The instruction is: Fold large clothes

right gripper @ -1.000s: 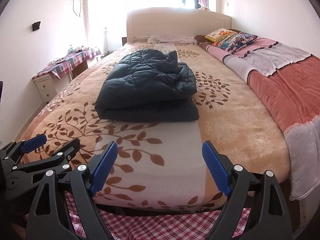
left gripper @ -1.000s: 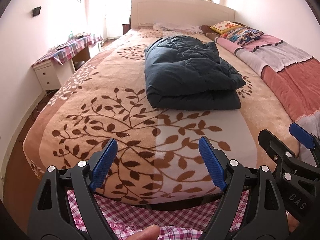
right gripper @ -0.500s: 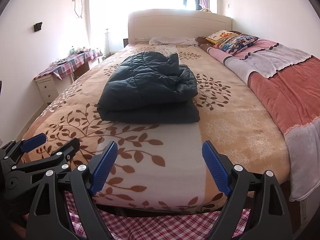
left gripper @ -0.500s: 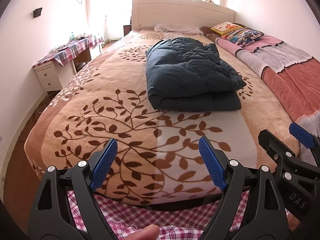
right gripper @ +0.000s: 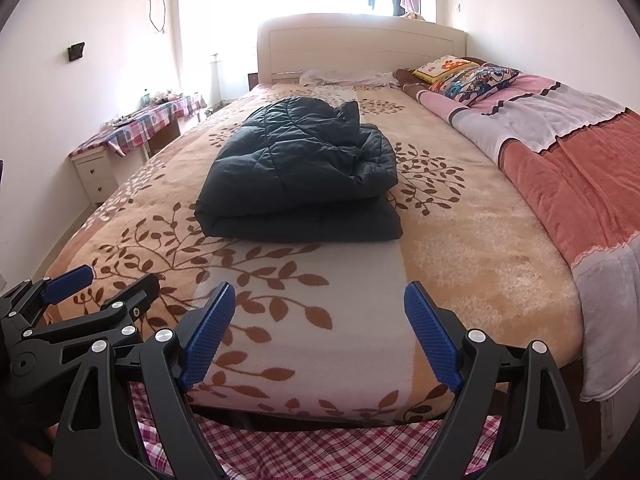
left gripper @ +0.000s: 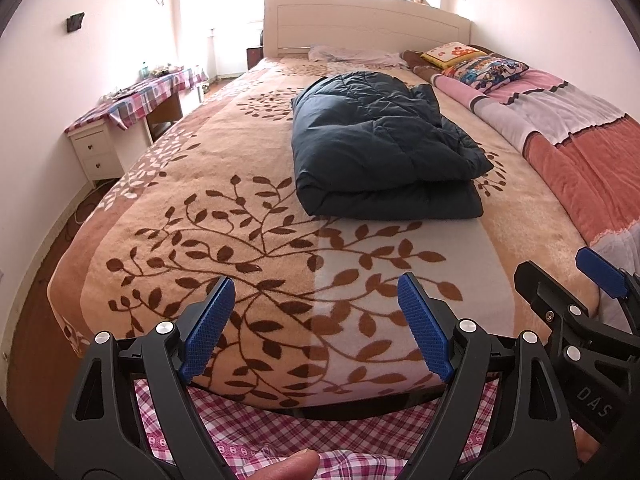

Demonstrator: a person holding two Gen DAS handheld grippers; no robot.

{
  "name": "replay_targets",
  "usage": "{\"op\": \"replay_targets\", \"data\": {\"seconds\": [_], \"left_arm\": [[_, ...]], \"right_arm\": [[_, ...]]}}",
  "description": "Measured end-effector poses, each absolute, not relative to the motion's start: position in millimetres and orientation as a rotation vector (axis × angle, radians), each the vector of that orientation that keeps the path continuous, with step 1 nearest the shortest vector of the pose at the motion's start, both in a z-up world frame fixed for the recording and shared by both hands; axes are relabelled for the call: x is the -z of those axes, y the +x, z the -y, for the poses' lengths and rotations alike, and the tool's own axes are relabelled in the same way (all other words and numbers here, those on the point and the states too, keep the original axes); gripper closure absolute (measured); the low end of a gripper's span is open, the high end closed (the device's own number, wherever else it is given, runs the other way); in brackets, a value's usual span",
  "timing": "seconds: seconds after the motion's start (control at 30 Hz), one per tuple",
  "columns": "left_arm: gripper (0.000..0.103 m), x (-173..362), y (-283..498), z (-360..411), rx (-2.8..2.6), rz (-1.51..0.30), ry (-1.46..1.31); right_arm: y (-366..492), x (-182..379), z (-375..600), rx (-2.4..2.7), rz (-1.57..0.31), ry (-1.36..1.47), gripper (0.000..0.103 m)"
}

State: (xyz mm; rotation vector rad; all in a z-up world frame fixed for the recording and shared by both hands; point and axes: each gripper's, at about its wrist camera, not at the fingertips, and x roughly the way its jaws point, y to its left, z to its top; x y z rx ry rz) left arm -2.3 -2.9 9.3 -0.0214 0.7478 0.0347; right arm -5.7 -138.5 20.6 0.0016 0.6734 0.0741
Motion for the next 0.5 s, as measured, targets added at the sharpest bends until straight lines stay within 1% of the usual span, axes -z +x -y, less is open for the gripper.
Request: {"op": "replay_targets", "data": {"seconds": [0.5], "left_arm": [[0.021, -7.6, -2.3, 3.1, -0.035, -0.752, -0.023]], "right_arm": [[-5.8, -20.3, 138.1, -0.074, -0.672, 0.002, 0.019]]}}
